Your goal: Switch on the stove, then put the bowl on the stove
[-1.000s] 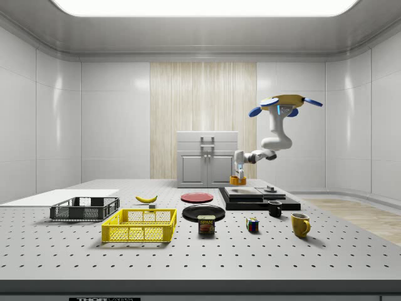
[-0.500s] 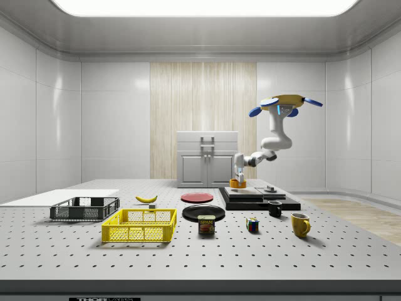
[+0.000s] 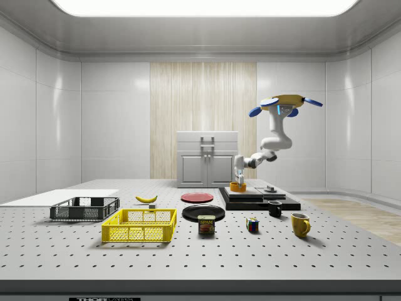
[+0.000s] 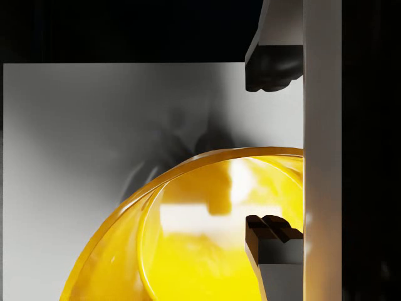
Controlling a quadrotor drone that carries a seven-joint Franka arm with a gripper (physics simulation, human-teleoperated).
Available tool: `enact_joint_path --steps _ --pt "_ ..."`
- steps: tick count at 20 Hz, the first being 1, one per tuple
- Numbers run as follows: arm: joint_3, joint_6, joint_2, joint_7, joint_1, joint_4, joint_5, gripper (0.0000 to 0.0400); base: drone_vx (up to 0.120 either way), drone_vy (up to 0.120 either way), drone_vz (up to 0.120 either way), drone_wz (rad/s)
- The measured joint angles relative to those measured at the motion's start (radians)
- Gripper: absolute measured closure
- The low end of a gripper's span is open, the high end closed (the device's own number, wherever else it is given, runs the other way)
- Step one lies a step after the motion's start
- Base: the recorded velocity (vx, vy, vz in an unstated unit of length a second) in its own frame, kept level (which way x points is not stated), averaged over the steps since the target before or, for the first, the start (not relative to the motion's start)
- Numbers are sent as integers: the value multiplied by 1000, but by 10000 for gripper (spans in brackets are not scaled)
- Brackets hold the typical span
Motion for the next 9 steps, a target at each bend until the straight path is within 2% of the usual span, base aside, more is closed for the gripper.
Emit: enact_joint_path --steps 4,9 --pt "35 -22 -4 0 12 -24 31 29 0 0 0 0" --pt "72 -44 -8 0 23 -46 65 8 0 0 0 0"
